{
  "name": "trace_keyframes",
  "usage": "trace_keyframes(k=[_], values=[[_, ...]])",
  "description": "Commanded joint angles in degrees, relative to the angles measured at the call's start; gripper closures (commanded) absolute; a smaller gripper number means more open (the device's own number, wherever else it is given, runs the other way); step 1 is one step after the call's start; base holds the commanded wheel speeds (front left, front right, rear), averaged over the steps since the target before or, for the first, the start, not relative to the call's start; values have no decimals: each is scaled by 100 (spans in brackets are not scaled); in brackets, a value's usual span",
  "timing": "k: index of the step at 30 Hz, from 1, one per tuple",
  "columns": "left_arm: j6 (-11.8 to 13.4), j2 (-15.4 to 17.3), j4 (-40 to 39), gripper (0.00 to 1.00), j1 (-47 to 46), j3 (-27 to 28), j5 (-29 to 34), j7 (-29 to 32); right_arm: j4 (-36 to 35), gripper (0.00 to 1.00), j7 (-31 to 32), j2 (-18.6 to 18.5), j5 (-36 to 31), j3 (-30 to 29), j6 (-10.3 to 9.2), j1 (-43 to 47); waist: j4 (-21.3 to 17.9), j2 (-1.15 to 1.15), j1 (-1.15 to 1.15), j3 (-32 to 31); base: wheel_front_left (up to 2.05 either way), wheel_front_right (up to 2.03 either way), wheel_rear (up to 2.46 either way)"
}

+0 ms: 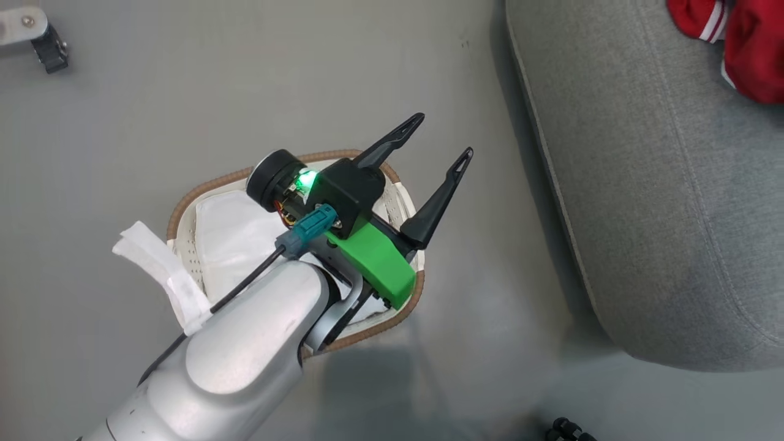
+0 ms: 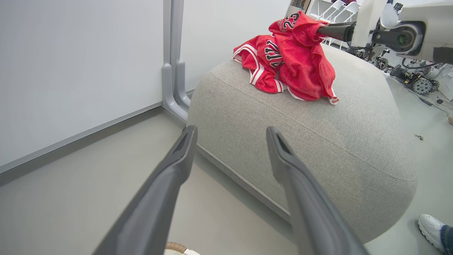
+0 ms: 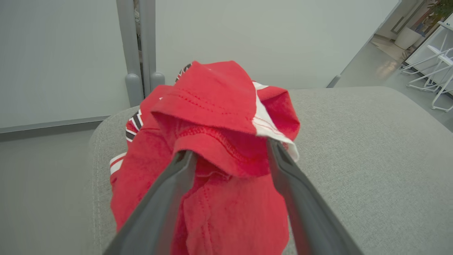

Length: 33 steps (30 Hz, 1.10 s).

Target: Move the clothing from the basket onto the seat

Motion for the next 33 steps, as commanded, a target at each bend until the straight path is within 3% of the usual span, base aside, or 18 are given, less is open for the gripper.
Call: trace_keyframes(k=[1, 11, 17, 25, 33], values=[[39, 55, 47, 0, 98, 43, -70, -61, -82, 0, -45, 5, 85, 119, -7, 164, -154, 0, 0, -348, 0, 0, 0], [141, 42, 451, 0, 458, 323, -402, -510, -662, 0, -28, -104, 367, 787, -7, 612, 62, 0, 0, -1222, 0, 0, 0], [256, 86, 744, 0, 741, 601, -582, -785, -856, 0, -156, 80, 322, 843, -7, 842, 421, 0, 0, -1654, 0, 0, 0], [517, 201, 976, 0, 1252, 1077, -626, -984, -1024, 0, -665, 600, 348, 624, -7, 1419, 950, 0, 0, -2024, 0, 0, 0], [703, 159, 927, 0, 2026, 1932, -514, -1010, -1562, 0, -1023, 1497, 24, 209, -7, 2441, 1373, 0, 0, -2308, 0, 0, 0]])
